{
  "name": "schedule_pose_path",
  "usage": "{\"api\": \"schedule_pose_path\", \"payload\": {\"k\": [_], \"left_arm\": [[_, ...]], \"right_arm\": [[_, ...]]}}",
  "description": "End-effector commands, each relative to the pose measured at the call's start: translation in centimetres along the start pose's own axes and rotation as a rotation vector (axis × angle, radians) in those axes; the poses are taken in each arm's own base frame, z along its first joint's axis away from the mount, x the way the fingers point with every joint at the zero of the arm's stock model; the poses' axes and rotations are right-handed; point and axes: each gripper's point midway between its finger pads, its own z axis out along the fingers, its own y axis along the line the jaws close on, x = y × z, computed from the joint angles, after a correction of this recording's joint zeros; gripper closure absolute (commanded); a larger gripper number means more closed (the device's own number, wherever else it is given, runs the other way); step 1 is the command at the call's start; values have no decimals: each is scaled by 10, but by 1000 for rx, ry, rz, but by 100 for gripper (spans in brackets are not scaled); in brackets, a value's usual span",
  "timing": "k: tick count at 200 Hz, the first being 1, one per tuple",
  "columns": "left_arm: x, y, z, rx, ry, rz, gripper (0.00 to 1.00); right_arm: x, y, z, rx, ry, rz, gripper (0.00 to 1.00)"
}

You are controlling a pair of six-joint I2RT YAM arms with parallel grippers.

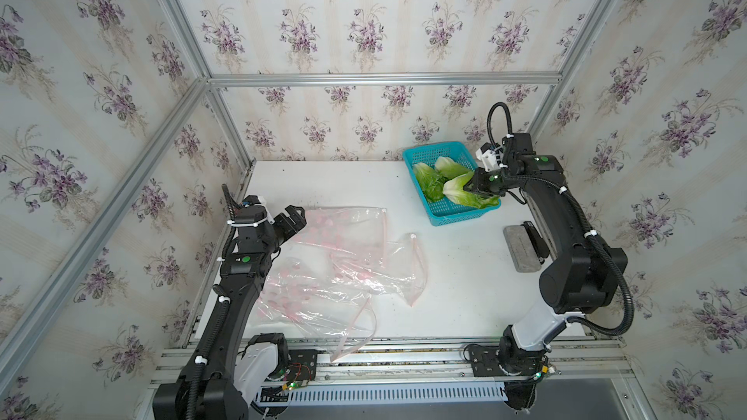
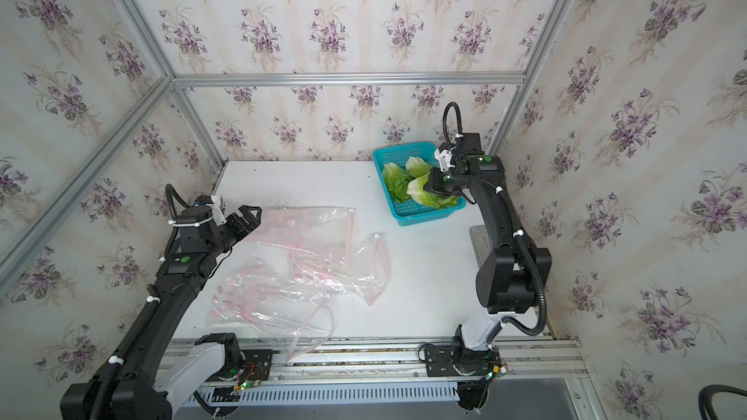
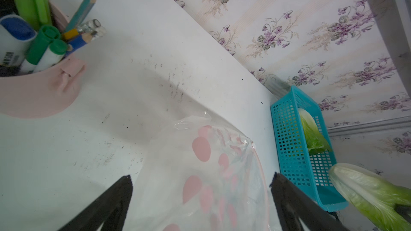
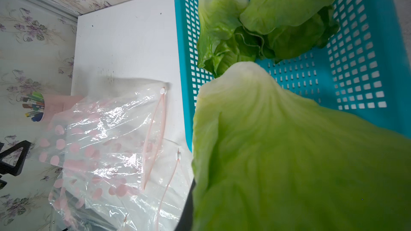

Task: Open the zip-top bag and take out the chinese cabbages
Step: Place the Chinese cabbage in the basket.

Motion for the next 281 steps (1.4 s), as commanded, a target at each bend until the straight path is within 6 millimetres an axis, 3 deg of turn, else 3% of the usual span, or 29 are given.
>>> {"api": "schedule_pose_path", "payload": {"k": [1,16,39,70,97,159,217,252,281], "left_arm": [[13,-10,-2,66,57,64,1],[19,-14,-4,85,83,95,1],[23,-19,-9,110,104,119,1],[24,-23,-14,122,118,141,1],[25,-22,-17,112,132,160,1],[27,-17,-14,89,140,154,1],[30,-17,-17,95,142,157,1],[33,-16,-15,96,156,146,1],[38,-15,-14,97,169,139,1]], "right_arm": [[5,-7,14,39,68,-9,100],[8,-15,27,94,110,-29,100],[21,-11,48,100,175,-69,100],[37,23,68,7,231,-140,100],[38,53,70,-135,205,-146,100],[54,95,83,-352,234,-140,100],[64,78,96,-308,226,-166,100],[76,81,113,-417,133,-250,100],[79,84,116,-473,24,-297,90]]}}
